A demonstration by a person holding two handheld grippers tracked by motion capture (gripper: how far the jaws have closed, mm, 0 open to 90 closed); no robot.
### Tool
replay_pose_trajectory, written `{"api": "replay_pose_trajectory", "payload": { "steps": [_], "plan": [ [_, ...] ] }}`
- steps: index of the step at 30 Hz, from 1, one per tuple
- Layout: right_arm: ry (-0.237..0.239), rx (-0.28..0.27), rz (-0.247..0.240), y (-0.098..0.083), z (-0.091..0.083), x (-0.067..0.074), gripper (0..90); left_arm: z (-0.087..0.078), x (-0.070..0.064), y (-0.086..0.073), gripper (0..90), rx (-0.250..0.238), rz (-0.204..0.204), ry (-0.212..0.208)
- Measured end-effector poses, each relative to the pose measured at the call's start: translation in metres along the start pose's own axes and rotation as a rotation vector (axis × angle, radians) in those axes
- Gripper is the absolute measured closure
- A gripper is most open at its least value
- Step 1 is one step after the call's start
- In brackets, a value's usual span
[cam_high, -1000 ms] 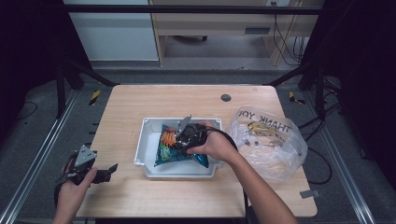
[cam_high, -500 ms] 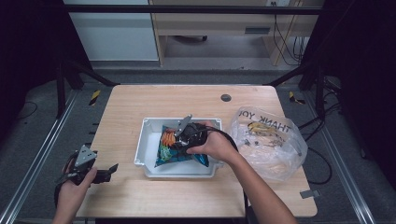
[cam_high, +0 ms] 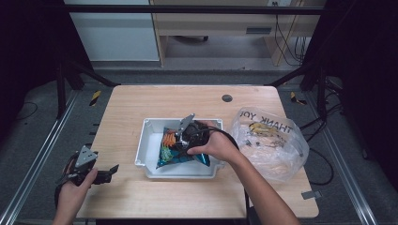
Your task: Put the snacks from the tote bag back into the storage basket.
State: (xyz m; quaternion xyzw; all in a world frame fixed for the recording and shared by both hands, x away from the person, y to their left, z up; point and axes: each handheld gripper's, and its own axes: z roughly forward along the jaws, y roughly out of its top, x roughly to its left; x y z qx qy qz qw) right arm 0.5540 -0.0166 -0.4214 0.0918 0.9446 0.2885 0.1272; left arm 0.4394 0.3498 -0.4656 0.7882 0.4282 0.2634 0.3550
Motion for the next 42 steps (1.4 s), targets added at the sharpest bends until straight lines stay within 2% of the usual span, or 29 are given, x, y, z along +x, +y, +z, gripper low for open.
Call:
{"api": "replay_pose_trajectory", "payload": {
  "steps": [6,13,19,42],
  "plan": [
    [-0.015,-0.005,0.019,0.001,-0.005,0.0,10.0,0.001,-0.001,0.0,3.0,0.004,0.007,-0.006],
    [-0.026,-0.008,0.027,0.002,-0.012,0.0,7.6,0.001,-0.001,0.0,3.0,0.01,0.006,-0.004],
    [-0.034,-0.027,0.049,0.002,-0.018,-0.002,7.1,0.001,-0.001,0.0,3.0,0.012,0.009,-0.002],
    [-0.06,-0.049,0.076,0.005,-0.038,0.002,7.1,0.002,-0.002,0.0,3.0,0.018,0.012,-0.003]
  ]
}}
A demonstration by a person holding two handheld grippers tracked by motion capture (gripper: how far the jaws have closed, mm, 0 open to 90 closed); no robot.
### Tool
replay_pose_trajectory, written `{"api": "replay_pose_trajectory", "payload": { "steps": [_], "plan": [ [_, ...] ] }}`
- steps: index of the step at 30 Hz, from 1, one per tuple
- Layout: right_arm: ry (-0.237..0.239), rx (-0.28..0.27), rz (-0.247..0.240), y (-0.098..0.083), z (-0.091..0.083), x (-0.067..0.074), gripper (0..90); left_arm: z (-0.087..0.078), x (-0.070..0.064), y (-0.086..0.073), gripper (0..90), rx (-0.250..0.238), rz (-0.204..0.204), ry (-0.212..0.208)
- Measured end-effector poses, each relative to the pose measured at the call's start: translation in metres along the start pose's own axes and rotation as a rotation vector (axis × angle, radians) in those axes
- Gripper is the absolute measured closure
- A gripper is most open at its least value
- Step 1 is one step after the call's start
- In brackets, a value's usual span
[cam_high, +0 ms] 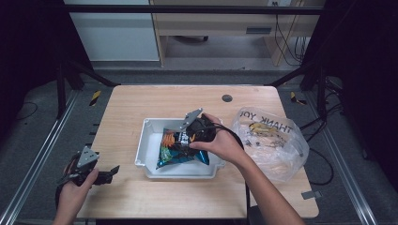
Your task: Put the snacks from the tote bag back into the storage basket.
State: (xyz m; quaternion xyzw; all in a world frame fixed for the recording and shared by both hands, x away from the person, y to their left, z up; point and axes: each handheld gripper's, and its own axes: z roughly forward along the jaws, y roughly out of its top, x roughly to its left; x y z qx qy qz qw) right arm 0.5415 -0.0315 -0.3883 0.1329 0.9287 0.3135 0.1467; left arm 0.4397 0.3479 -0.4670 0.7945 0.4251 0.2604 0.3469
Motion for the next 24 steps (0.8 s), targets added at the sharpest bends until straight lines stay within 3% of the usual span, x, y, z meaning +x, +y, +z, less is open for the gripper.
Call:
{"api": "replay_pose_trajectory", "payload": {
  "steps": [24],
  "plan": [
    [-0.06,-0.05,0.063,0.004,-0.028,0.001,7.0,0.001,0.0,-0.001,3.0,0.012,0.002,0.006]
  ]
}}
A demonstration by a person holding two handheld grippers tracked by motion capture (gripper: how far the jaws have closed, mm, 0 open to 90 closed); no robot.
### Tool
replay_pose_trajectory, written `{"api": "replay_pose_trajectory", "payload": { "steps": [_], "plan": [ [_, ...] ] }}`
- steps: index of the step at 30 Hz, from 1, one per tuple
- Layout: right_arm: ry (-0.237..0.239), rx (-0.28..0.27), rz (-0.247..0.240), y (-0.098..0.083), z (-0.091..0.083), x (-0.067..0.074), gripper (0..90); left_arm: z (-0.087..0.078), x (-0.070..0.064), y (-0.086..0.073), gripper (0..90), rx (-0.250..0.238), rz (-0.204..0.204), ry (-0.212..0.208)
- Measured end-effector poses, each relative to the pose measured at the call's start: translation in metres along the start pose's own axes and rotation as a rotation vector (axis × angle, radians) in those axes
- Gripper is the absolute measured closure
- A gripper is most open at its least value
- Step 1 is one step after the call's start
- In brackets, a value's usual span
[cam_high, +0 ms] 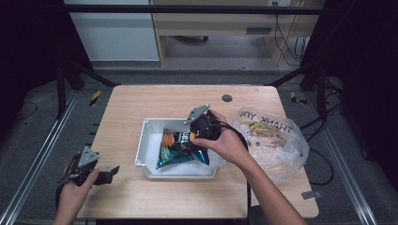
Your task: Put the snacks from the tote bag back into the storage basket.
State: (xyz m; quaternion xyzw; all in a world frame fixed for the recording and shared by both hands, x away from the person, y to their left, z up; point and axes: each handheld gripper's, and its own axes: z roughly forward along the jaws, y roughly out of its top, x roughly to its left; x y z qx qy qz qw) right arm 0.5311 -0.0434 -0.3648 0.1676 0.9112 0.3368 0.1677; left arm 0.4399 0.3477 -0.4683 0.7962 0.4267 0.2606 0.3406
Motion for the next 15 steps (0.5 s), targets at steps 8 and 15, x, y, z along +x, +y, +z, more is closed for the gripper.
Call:
{"api": "replay_pose_trajectory", "payload": {
  "steps": [8,15],
  "plan": [
    [-0.024,-0.015,0.02,0.001,-0.01,0.001,7.6,0.0,0.0,0.0,3.0,-0.001,-0.005,0.003],
    [-0.062,-0.046,0.048,0.0,-0.022,-0.002,7.6,-0.002,0.001,-0.001,3.0,-0.003,-0.012,0.009]
  ]
}}
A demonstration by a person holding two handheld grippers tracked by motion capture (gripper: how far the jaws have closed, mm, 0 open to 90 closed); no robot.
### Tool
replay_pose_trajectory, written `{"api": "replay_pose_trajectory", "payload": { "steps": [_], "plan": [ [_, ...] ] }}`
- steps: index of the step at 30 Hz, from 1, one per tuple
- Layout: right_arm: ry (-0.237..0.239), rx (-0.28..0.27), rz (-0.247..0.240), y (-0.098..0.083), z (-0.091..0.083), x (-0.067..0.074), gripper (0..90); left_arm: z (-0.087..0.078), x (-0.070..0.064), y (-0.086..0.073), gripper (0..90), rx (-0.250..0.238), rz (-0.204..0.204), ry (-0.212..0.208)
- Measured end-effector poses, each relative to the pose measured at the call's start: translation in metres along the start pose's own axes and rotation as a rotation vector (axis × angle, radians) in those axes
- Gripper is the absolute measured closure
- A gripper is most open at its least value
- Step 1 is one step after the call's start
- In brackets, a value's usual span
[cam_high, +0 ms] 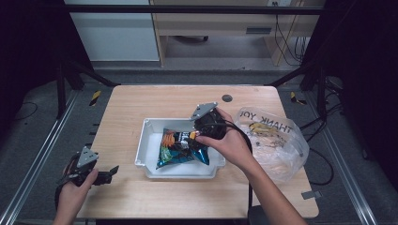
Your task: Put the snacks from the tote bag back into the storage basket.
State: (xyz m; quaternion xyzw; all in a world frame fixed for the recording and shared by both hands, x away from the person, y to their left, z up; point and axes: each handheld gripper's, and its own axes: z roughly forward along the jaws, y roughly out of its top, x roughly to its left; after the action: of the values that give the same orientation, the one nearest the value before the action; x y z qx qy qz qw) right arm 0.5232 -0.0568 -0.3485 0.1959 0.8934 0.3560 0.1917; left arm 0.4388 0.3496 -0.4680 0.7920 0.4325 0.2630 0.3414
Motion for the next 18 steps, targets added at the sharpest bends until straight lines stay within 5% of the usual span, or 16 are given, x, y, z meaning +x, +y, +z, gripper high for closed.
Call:
{"api": "replay_pose_trajectory", "payload": {
  "steps": [18],
  "plan": [
    [-0.106,-0.08,0.051,-0.007,-0.045,-0.003,7.7,-0.001,0.001,-0.001,3.0,-0.001,-0.014,0.009]
  ]
}}
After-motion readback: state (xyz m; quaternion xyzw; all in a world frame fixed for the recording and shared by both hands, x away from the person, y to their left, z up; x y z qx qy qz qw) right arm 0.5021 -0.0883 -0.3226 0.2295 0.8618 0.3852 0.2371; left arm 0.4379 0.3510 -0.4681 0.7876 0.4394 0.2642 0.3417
